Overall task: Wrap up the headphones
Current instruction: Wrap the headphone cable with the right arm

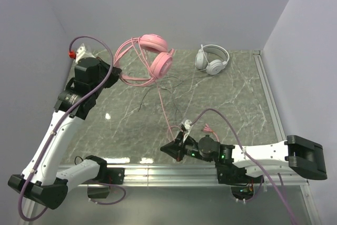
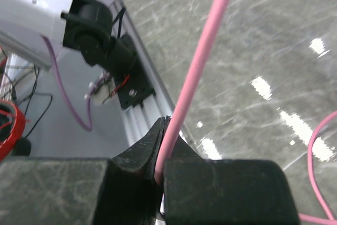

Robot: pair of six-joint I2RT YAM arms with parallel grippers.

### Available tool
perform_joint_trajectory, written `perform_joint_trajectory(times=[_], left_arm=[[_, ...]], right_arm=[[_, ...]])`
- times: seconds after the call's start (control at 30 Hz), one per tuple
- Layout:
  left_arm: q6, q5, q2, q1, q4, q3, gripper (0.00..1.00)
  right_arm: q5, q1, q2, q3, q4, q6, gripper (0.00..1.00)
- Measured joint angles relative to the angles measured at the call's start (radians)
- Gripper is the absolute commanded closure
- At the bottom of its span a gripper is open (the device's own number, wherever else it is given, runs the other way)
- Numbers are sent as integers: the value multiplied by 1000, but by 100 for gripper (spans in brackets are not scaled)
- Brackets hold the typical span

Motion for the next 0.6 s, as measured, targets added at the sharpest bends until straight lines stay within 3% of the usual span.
perform_joint_trajectory(times=[0.37, 0.6], left_arm=[[88, -143, 0, 0, 34, -107, 100], [175, -195, 17, -20, 31, -129, 100]], right_arm=[[23, 95, -147, 123, -367, 13, 100], [83, 122, -199, 374, -672, -30, 100]])
